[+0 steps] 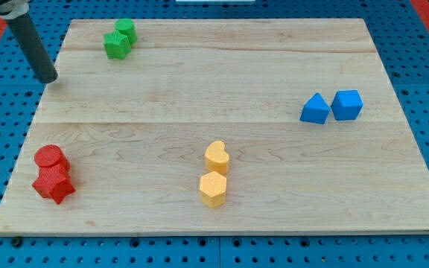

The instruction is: Separate the green star from the green circle

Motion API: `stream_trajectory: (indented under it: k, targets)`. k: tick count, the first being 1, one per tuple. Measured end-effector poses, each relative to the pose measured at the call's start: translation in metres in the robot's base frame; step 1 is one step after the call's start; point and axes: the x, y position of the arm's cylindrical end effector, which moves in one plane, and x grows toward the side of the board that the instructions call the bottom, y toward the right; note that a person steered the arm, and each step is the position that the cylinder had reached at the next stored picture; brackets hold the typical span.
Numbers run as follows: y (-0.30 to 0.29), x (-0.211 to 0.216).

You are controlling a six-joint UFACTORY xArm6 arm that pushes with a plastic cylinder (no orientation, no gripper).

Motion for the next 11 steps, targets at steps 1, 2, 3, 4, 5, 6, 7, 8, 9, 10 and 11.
stream_trajectory:
  k: [1, 2, 3, 4, 5, 6, 7, 8, 9, 10, 11]
  targets:
    - [0.0, -0.01]
    - [0.007, -0.048]
    - [0.037, -0.076]
    - [0.054, -0.089]
    - [0.057, -0.107]
    - [0.122, -0.081]
    - [0.2, -0.018]
    - [0.201, 0.003]
    - [0.139, -0.01]
    - [0.139, 0.008]
    - [0.141, 0.033]
